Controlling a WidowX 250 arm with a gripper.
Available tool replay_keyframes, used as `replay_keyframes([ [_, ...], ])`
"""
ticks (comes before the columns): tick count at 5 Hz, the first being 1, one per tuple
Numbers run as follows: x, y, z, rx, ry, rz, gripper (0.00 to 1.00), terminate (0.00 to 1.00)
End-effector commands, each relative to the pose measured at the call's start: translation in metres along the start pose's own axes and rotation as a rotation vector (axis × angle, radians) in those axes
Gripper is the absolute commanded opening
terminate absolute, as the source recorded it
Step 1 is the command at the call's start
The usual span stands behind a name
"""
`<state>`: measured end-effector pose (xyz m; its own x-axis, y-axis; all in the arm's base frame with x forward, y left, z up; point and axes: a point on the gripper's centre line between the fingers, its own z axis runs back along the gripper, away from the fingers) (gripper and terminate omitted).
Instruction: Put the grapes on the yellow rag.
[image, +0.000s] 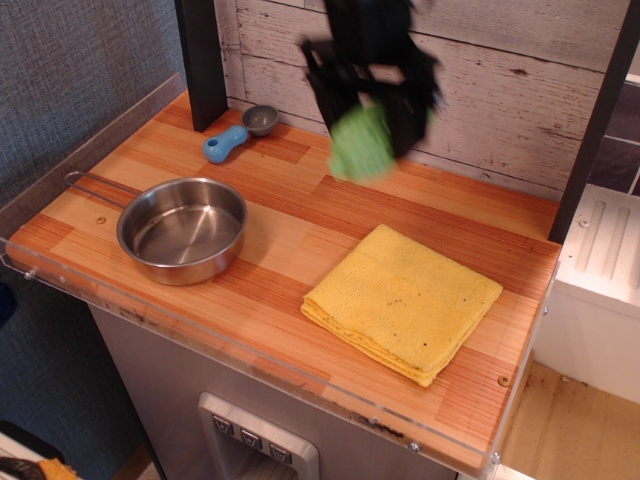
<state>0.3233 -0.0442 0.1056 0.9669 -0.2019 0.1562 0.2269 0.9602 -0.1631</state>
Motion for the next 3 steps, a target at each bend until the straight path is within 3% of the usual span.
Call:
replay_keyframes([
  [1,-0.028,-0.028,-0.023,0.106,-0.002,0.06,0.0,0.0],
  [3,-0.034,-0.012,-0.055,0.141,0.018,0.125,0.0,0.0],
])
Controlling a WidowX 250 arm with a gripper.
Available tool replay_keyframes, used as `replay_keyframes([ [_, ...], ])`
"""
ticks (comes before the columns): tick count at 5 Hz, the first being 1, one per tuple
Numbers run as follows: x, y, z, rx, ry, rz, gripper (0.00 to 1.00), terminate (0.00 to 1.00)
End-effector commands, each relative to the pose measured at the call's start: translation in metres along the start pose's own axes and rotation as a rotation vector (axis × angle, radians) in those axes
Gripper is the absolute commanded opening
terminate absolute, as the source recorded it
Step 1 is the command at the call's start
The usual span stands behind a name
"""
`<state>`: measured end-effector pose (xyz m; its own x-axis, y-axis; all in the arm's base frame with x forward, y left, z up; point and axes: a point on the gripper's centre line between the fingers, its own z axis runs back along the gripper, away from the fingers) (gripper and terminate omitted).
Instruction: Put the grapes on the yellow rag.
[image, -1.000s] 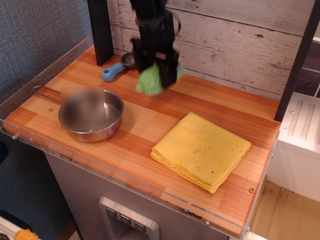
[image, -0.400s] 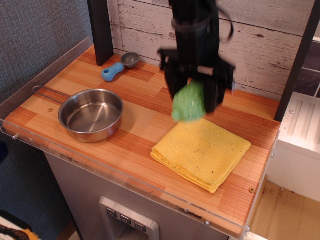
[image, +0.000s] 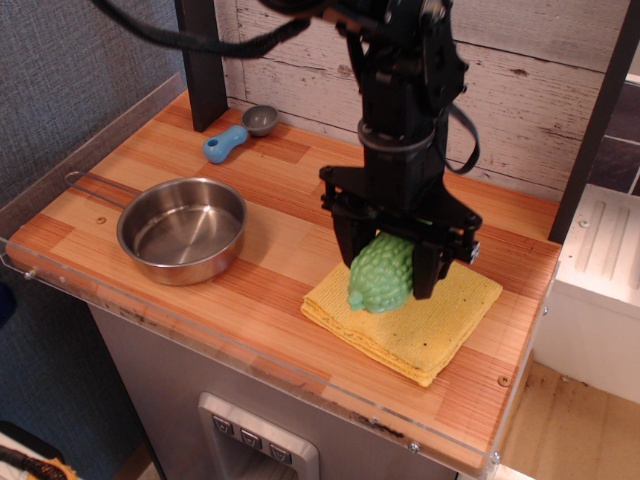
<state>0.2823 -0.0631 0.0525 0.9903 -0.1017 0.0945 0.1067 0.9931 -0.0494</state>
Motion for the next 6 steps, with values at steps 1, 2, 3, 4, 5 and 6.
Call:
replay_keyframes([
  [1,0.013,0.01,-0.012,0.029,-0.012,0.011,1.0,0.0],
  [2,0.012,0.008,-0.011,0.006,-0.024,0.007,1.0,0.0],
  [3,0.013,0.011,0.011,-0.031,-0.076,-0.007,1.0,0.0],
  [4,0.015,0.026,0.054,-0.049,-0.151,0.007,1.0,0.0],
  [5,0.021,0.059,0.086,-0.028,-0.174,0.063,1.0,0.0],
  [6,0.03,0.08,0.079,0.011,-0.118,0.099,1.0,0.0],
])
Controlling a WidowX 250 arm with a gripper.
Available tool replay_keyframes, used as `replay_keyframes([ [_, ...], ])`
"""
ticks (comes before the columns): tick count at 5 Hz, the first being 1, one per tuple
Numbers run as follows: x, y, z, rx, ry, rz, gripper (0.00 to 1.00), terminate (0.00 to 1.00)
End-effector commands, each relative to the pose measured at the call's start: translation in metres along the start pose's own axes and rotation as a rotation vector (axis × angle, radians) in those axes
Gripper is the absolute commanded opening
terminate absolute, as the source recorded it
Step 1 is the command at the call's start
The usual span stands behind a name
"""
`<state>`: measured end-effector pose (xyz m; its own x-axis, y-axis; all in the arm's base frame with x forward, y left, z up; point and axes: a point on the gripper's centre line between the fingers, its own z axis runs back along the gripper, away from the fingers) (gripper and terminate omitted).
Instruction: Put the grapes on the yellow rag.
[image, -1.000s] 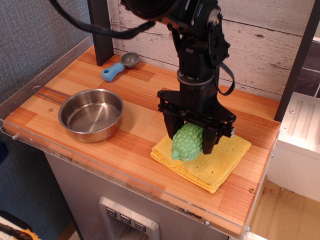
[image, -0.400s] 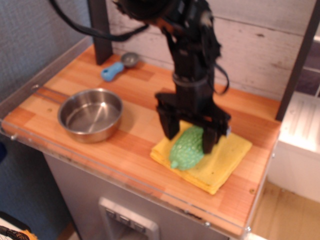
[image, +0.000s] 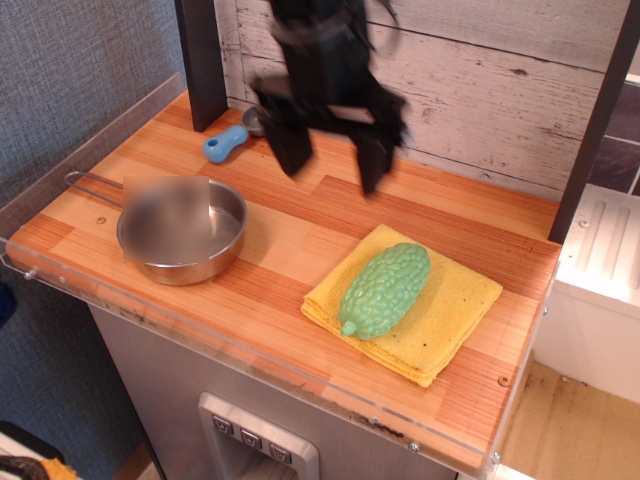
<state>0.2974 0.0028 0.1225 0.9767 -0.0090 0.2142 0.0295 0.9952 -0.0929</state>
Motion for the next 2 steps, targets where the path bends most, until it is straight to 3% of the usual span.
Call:
replay_keyframes([
  [1,0.0189,0.0196,-0.0061,0.11,0.054,-0.014,1.0,0.0],
  [2,0.0198,0.0193,-0.0126,0.15,0.081,-0.048,1.0,0.0],
])
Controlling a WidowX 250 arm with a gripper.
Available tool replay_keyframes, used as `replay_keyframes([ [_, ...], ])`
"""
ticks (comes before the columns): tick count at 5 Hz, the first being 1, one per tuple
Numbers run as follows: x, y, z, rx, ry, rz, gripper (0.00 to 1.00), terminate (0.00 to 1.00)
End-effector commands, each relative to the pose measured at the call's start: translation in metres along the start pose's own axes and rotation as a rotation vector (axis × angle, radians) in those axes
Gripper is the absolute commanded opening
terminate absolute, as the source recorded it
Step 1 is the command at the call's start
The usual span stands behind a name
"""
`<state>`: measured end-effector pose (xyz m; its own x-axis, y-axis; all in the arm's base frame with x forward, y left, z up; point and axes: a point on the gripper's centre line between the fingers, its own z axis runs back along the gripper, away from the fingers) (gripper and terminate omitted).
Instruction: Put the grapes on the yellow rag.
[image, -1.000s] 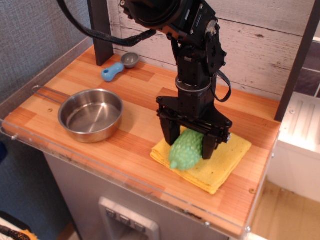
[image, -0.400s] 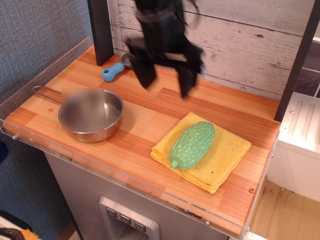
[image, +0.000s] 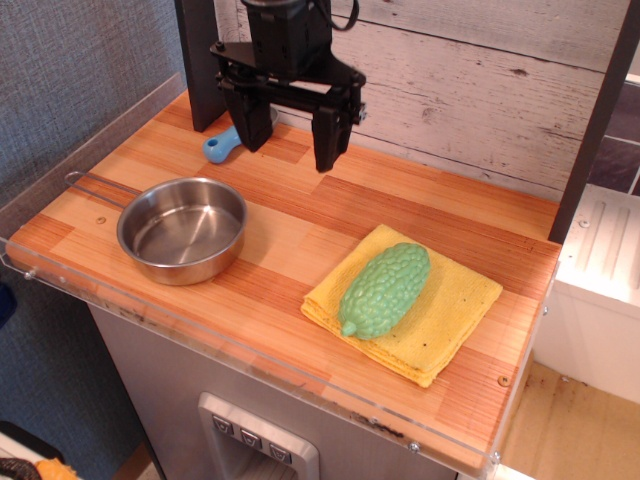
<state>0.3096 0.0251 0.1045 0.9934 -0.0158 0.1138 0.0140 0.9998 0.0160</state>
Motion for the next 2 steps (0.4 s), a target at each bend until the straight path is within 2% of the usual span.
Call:
replay_keyframes([
  [1,0.0113,-0.0041,0.0071,0.042,-0.023,-0.042,1.0,0.0],
  [2,0.0113,-0.0041,0.0071,0.042,-0.023,-0.042,1.0,1.0],
])
